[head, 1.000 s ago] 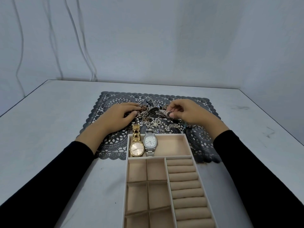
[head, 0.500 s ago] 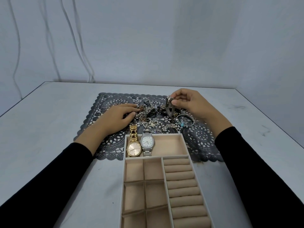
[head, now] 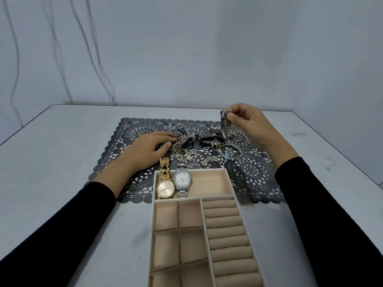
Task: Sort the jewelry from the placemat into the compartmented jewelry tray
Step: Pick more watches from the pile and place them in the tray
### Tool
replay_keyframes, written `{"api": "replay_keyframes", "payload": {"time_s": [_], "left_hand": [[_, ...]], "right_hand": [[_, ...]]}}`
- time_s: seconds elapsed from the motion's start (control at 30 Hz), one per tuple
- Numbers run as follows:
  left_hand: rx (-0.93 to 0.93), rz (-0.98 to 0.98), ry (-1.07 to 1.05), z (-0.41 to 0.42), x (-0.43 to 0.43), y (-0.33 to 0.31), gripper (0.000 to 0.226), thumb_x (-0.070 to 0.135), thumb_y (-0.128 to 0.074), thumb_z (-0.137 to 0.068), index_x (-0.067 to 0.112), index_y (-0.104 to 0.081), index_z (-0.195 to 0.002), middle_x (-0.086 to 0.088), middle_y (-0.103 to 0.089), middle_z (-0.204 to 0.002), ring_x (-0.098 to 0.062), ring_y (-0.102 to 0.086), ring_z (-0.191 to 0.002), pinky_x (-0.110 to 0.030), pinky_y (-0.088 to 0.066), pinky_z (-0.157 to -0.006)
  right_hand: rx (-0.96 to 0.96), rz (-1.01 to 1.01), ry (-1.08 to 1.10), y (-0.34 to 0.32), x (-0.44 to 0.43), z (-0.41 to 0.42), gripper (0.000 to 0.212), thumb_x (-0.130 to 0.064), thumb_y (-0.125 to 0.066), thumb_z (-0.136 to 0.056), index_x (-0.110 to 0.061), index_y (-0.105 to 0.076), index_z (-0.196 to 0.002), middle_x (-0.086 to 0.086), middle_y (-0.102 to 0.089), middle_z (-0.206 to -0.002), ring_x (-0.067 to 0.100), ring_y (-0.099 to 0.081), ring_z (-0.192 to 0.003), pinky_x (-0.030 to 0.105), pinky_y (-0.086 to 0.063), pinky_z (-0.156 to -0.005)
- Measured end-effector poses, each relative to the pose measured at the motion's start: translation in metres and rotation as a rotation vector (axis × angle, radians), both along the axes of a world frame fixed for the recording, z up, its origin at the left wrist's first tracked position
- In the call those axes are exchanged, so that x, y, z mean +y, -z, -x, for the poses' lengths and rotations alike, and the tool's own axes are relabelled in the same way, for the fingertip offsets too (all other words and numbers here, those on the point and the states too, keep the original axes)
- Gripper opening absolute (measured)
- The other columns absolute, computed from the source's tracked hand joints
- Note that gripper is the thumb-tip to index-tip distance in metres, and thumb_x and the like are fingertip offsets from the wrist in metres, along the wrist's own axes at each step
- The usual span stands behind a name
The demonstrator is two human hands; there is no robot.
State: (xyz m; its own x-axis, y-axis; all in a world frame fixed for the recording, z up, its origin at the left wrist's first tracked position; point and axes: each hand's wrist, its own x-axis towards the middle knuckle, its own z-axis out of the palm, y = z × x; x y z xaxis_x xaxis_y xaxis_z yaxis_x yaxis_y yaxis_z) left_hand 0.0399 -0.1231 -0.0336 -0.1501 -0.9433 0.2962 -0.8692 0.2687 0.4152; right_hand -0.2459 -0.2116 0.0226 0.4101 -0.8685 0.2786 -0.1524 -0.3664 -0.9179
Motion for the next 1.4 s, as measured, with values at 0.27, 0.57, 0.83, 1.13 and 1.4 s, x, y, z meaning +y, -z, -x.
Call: {"api": "replay_keyframes", "payload": {"time_s": [0.27,0.57,0.83,1.13,1.4], "left_hand": [[0.009,0.005,0.009,0.003,0.001,0.0,0.032,0.026,-0.049,-0.101,0.025,-0.063,-0.129,0.009,-0.054,-0.14,-0.01,-0.051,-0.125,-0.029,-0.04,-0.102],[0.02,-0.023,0.024,0.006,-0.012,-0.001,0.03,0.03,-0.05,-0.1,0.028,-0.065,-0.126,0.011,-0.056,-0.138,0.001,-0.061,-0.092,-0.019,-0.046,-0.075],[0.123,-0.047,0.034,0.016,-0.034,-0.012,0.026,0.028,-0.054,-0.099,0.027,-0.068,-0.121,0.011,-0.063,-0.13,-0.007,-0.053,-0.123,-0.032,-0.039,-0.108],[0.175,-0.088,0.127,0.041,-0.07,-0.022,0.027,0.036,-0.054,-0.098,0.031,-0.068,-0.121,0.012,-0.066,-0.125,-0.007,-0.056,-0.119,-0.031,-0.042,-0.103],[0.09,-0.196,0.301,0.073,-0.116,-0.038,0.02,0.038,-0.054,-0.098,0.039,-0.07,-0.109,0.018,-0.068,-0.116,-0.003,-0.06,-0.111,-0.034,-0.046,-0.101]], "right_hand": [[-0.115,0.019,-0.023,-0.001,0.004,-0.006,0.012,-0.006,-0.066,-0.087,-0.016,-0.062,-0.093,0.016,-0.07,-0.1,0.02,-0.065,-0.094,0.023,-0.052,-0.082],[-0.177,0.041,0.03,0.007,0.008,-0.016,0.014,-0.01,-0.073,-0.081,-0.015,-0.066,-0.093,0.005,-0.071,-0.089,0.014,-0.065,-0.086,0.024,-0.052,-0.081],[-0.189,0.045,0.136,0.014,0.005,-0.01,0.013,-0.017,-0.076,-0.081,-0.021,-0.069,-0.091,0.006,-0.07,-0.089,0.015,-0.067,-0.087,0.041,-0.054,-0.091],[-0.182,0.051,0.176,0.017,-0.005,0.002,0.012,-0.009,-0.072,-0.083,-0.012,-0.071,-0.095,0.007,-0.072,-0.09,0.013,-0.067,-0.085,0.033,-0.056,-0.085],[-0.228,0.016,0.248,0.022,-0.023,0.024,0.015,-0.008,-0.072,-0.083,-0.009,-0.074,-0.098,0.002,-0.075,-0.094,0.016,-0.07,-0.093,0.029,-0.054,-0.087]]}}
